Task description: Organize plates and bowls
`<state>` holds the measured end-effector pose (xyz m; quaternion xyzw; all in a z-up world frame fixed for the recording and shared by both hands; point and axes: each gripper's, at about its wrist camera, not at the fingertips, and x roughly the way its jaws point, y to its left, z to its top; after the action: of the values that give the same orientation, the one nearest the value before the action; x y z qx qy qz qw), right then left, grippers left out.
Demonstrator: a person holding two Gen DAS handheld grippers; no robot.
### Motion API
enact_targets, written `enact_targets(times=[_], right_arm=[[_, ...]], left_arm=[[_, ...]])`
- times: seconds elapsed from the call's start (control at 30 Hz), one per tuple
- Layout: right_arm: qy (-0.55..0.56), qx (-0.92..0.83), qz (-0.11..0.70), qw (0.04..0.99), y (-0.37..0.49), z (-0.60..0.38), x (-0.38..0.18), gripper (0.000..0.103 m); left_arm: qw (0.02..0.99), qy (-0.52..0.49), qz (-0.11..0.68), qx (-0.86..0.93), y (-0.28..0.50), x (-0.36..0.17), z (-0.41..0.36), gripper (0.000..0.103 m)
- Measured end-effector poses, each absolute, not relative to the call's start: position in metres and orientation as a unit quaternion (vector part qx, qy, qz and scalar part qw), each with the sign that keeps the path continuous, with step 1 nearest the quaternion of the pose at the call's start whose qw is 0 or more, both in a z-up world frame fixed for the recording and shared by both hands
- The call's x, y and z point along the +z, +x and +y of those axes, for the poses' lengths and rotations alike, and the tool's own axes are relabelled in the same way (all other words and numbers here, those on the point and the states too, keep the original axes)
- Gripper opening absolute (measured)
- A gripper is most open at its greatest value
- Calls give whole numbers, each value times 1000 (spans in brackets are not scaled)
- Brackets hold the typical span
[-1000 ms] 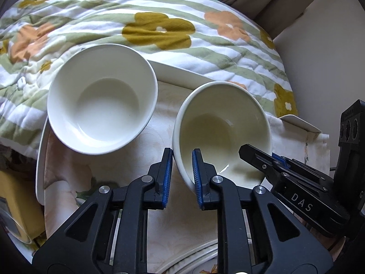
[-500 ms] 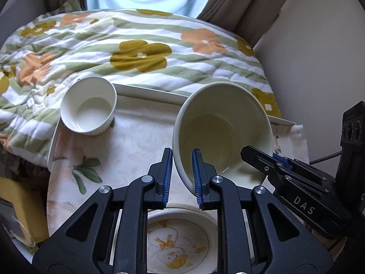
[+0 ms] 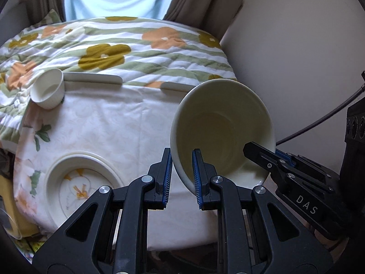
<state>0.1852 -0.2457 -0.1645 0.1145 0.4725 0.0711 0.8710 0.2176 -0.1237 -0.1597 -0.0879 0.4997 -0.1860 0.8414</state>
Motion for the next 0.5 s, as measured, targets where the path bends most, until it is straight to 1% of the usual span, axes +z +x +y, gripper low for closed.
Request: enact_targets(times=[0.17, 0.3, 0.5], right_arm=[[121, 50, 499, 856, 157, -287, -177, 16], [135, 34, 520, 842, 145, -311, -197, 16], [168, 16, 535, 828, 131, -334, -231, 16]], left_arm=[[815, -77, 536, -209, 196, -185, -169, 15], [794, -47, 563, -222, 187, -207, -200, 15], [774, 2, 588, -234, 188, -238, -227, 15]])
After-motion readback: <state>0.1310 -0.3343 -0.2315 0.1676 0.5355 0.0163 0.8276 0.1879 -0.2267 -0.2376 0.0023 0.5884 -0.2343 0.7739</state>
